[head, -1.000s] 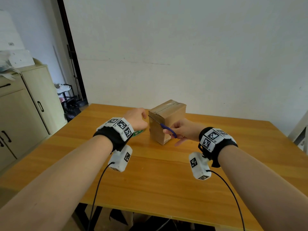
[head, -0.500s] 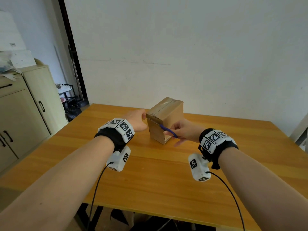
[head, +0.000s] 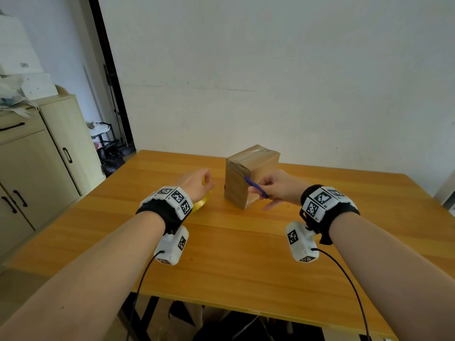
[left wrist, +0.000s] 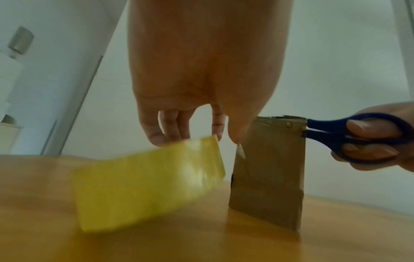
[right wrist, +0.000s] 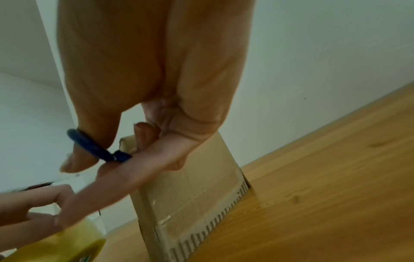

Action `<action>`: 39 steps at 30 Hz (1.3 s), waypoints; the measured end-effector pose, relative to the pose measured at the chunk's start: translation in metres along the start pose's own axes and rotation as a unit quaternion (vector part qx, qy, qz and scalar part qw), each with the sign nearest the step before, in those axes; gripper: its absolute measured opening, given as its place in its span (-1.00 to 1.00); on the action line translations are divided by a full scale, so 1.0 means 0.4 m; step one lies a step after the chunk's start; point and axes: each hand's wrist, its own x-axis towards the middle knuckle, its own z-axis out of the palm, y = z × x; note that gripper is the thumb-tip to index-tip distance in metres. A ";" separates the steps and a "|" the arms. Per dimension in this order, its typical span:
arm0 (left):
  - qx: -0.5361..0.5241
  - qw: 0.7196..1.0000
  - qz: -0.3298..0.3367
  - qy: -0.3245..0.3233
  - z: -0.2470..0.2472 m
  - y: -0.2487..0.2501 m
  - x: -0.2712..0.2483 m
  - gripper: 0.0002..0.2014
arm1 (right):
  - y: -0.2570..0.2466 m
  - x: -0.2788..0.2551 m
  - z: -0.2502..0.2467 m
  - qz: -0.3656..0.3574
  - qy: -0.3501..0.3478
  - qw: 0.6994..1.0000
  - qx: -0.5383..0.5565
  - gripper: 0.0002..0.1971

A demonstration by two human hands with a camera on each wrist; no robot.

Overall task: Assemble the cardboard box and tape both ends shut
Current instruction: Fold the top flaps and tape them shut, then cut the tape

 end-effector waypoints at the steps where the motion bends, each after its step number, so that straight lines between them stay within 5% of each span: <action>1: -0.006 1.000 0.001 0.002 0.012 0.002 -0.005 -0.79 | 0.000 -0.001 0.000 0.002 0.001 1.000 -0.001 -0.76; 14: 0.088 0.993 0.015 -0.072 0.094 -0.007 -0.018 -0.95 | -0.007 -0.018 -0.004 0.015 -0.009 1.000 -0.023 -0.80; 30: 0.049 0.991 -0.003 -0.126 0.076 0.005 -0.006 -0.62 | -0.014 0.005 -0.008 0.055 -0.034 0.985 -0.160 -0.66; 34: 0.005 0.988 -0.019 -0.155 0.046 0.009 -0.007 -0.37 | -0.019 0.009 -0.005 0.077 -0.049 0.981 -0.173 -0.66; 39: -0.055 0.997 -0.008 -0.057 -0.024 0.041 0.019 -0.26 | -0.024 0.015 0.001 0.087 -0.052 0.977 -0.187 -0.72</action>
